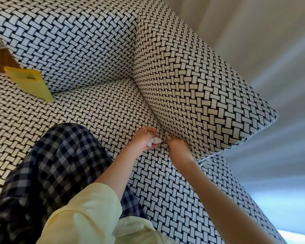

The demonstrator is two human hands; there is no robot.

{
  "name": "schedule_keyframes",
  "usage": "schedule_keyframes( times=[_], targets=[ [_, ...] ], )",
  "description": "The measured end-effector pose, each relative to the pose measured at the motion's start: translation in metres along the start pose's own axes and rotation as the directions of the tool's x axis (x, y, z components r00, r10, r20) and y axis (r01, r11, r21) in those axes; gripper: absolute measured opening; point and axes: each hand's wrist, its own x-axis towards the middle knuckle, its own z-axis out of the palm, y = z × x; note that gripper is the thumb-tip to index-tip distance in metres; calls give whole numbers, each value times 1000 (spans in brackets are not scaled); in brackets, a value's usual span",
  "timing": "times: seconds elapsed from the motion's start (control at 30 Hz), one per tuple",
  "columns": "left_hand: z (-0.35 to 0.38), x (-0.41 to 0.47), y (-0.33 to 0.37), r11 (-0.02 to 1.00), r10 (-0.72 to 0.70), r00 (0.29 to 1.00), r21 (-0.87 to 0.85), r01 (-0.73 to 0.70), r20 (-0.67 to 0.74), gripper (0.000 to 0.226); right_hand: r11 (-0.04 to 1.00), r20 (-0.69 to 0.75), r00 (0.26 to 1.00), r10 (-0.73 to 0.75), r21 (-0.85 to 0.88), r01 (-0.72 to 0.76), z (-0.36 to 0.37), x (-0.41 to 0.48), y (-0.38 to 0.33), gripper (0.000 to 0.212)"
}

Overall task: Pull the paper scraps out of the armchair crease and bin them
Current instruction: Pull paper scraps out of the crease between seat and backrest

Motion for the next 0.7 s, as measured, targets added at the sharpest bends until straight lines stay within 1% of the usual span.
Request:
schedule_keyframes(
  times=[0.13,0.23,0.37,0.43,0.5,0.63,0.7],
  targets=[
    [0,3,-4,996,26,1000,81,-26,-7,18,992,-90,996,-29,118,40,9,-7,5,45],
    [0,4,-7,996,45,999,75,-45,-4,17,983,-154,988,-13,180,41,14,-7,5,41],
    [12,1,-15,981,114,993,161,-108,-28,23,974,-122,991,59,226,-30,10,-4,-4,37],
    [19,-3,-21,984,115,993,137,-115,6,27,981,-103,993,52,192,-32,11,-2,-10,30],
    [21,-6,-23,988,127,992,90,-128,18,28,984,-87,995,58,175,-42,11,-2,-10,28],
    [18,-6,-25,993,115,993,11,-115,-4,19,928,-110,989,100,368,-52,6,-4,-3,34],
    [16,-8,-25,994,104,994,-38,-105,-33,20,859,-139,977,159,507,-68,7,-7,-3,32]
  ],
)
